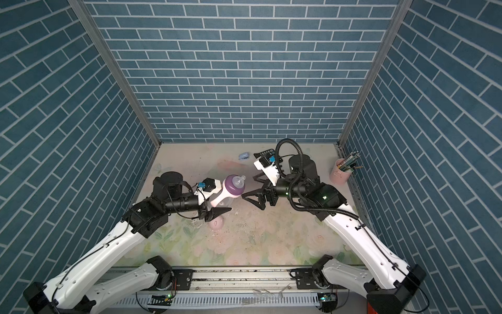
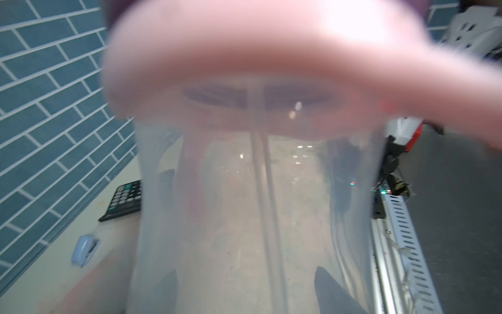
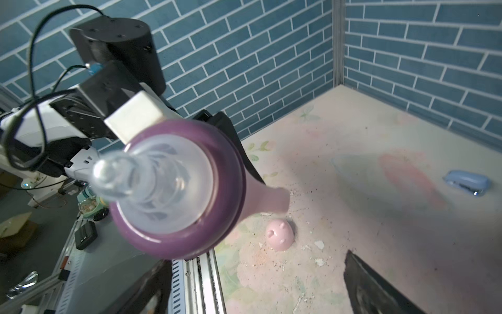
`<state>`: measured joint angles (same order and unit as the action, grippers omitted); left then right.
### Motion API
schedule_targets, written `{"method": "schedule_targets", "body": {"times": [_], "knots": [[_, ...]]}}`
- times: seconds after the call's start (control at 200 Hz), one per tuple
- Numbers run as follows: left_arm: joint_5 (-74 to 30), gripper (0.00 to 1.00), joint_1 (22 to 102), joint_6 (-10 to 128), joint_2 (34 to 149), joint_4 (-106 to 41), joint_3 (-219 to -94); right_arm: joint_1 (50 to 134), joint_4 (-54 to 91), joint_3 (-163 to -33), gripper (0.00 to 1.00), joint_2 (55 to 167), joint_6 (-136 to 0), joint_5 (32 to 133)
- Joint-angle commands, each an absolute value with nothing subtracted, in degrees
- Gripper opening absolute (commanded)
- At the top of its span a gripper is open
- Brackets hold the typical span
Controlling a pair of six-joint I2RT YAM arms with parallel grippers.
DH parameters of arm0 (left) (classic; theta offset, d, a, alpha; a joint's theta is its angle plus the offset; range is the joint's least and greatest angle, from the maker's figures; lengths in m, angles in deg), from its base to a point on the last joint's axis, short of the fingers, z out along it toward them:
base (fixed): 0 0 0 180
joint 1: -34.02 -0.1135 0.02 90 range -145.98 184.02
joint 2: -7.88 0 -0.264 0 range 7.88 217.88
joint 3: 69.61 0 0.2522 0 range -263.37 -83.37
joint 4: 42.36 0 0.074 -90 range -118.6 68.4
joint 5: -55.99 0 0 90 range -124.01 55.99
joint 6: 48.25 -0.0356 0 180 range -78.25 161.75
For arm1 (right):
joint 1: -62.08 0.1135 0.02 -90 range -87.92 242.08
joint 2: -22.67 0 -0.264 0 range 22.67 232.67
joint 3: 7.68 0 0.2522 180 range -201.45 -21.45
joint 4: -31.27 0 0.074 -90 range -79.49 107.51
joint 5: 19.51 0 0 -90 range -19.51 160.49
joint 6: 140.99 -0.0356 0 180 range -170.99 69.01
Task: Assemble the baby bottles
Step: Screw the nipple onto the baby bottle, then place the baby bottle at the center of the board.
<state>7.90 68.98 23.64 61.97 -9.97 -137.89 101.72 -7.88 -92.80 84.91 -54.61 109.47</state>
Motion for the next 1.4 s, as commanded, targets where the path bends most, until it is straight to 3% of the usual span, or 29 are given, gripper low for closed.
{"method": "schedule_targets", "body": {"times": [0.0, 0.18, 0.5, 0.7, 0.935, 1.07, 1.32, 1.395], "knots": [[21.99, 0.0, 67.83, 30.0, 63.19, -13.56, -139.86, 101.64, -7.94, -96.16, 0.98, 85.86, -46.26, 115.83], [32.61, 0.0, 65.58, 39.49, 65.51, -24.09, -139.42, 101.63, -3.69, -97.0, 0.99, 87.56, -45.62, 128.38], [36.92, 0.0, 65.48, 42.01, 70.45, -25.15, -141.5, 102.16, 0.08, -100.99, 0.96, 92.72, -46.81, 133.07], [36.9, 0.01, 65.44, 42.41, 71.03, -26.0, -141.51, 102.58, 1.97, -101.84, 0.81, 95.16, -49.37, 133.92], [37.53, 0.06, 65.42, 43.31, 71.95, -26.61, -142.08, 102.69, 2.18, -101.9, 0.52, 96.12, -50.81, 135.26], [36.66, 0.21, 65.4, 43.57, 72.27, -25.99, -142.17, 102.71, 3.12, -101.38, 0.37, 95.64, -51.32, 134.81], [30.99, 0.78, 65.2, 43.59, 70.58, -25.85, -140.6, 102.6, 3.14, -99.66, 0.18, 92.71, -51.87, 129.66], [28.08, 0.87, 64.57, 43.43, 69.84, -25.01, -140.12, 102.52, 2.06, -99.24, 0.12, 91.53, -51.47, 127.0]]}}
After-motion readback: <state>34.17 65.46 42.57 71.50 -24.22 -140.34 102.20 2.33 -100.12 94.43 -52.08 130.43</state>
